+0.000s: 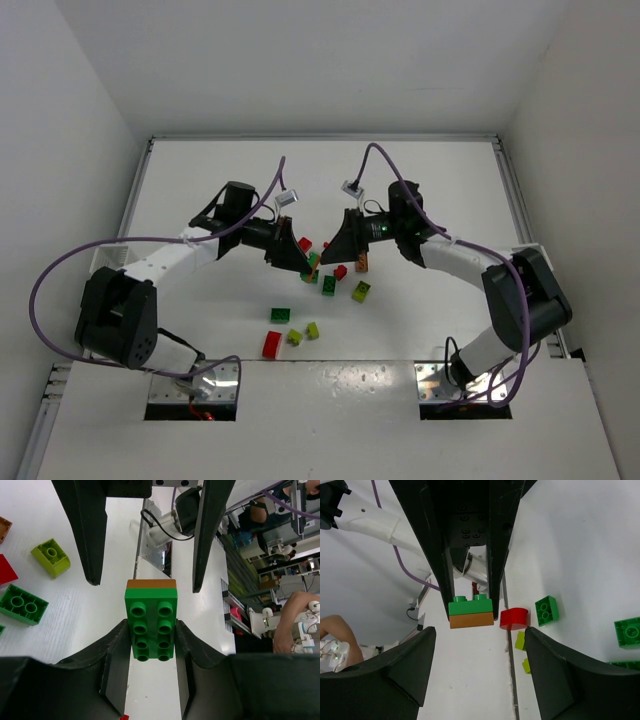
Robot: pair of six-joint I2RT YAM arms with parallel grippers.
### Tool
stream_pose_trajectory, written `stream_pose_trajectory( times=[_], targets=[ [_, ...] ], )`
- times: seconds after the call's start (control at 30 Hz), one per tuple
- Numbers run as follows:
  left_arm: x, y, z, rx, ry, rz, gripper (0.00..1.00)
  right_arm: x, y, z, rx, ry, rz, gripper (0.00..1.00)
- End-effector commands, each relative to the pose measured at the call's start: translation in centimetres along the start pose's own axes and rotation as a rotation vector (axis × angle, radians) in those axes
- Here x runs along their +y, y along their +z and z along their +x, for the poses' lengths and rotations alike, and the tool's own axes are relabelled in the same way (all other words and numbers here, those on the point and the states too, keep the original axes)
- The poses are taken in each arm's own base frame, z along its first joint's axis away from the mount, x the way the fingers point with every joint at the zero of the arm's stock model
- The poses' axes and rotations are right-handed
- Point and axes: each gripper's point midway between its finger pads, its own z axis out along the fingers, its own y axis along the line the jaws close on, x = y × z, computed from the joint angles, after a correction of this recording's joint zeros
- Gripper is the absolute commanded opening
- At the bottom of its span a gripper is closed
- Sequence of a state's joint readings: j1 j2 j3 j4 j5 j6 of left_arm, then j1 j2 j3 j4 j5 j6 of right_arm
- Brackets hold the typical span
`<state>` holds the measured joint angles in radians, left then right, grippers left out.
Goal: Sort the legos into containers by color
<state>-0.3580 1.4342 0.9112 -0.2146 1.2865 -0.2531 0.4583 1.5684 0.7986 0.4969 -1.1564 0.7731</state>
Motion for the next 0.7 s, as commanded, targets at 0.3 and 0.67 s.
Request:
stream_pose_trajectory(
  times=[0.3,0.67],
  targets=[
    [0.4,-0.1,-0.8,-0.012,0.032,0.020,0.00,1.1,1.3,0.4,0.036,-0.083,-0.067,0.72],
    [0.0,0.1,-0.6,-0.004,0.034,0.035,0.00,0.8,1.8,0.6,0.044,-0.101,-0.086,0.58]
  ],
)
